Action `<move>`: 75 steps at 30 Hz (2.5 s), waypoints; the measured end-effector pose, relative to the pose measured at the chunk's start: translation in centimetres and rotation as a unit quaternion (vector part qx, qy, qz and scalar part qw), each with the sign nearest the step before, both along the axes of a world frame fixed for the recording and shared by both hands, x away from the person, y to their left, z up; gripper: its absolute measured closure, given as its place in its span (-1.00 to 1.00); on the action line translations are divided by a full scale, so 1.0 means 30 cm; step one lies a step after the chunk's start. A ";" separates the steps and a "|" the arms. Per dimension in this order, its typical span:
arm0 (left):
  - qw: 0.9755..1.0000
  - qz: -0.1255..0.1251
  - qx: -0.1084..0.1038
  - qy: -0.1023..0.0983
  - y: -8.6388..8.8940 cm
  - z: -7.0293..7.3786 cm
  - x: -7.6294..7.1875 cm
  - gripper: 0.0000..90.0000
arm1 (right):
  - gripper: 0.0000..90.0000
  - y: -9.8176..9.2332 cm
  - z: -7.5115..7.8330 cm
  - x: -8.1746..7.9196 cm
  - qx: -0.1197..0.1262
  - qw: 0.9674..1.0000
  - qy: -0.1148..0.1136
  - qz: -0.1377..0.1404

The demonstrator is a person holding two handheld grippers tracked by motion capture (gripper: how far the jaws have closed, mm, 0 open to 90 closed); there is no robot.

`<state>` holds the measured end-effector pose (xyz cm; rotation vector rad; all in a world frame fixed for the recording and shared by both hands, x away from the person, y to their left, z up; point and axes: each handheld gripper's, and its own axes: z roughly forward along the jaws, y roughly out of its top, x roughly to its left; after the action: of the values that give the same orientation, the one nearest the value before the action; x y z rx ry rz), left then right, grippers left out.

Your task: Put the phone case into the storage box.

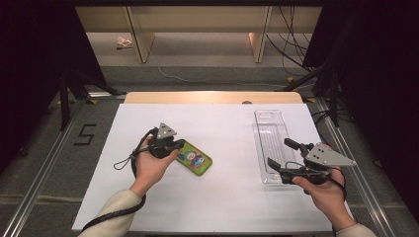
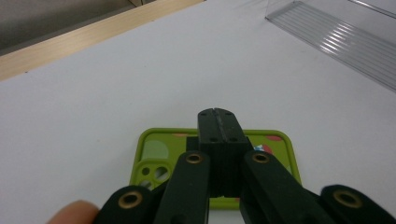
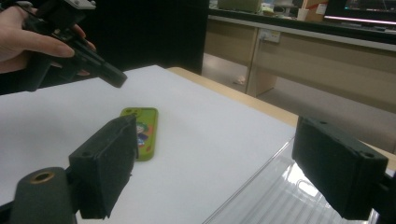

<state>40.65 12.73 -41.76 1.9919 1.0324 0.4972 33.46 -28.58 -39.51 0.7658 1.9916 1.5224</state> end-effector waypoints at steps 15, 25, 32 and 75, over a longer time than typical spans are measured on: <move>0.998 -0.025 0.031 0.041 -0.153 -0.080 0.083 1.00 | -0.65 -0.002 0.000 0.000 0.005 1.000 0.001 0.002; 0.997 -0.034 0.043 0.049 -0.208 -0.111 0.101 1.00 | -0.65 -0.001 0.002 -0.001 0.008 1.000 -0.001 0.007; 0.997 -0.034 0.051 0.055 -0.230 -0.138 0.118 1.00 | -0.65 0.000 0.001 -0.001 0.009 1.000 -0.001 0.007; 0.990 -0.068 0.074 0.104 -0.272 -0.197 0.102 1.00 | -0.65 -0.004 -0.004 0.002 0.004 1.000 0.005 0.003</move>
<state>43.70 4.57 -47.66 2.2662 1.0006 0.3044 33.52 -28.70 -39.63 0.7720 1.9974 1.5340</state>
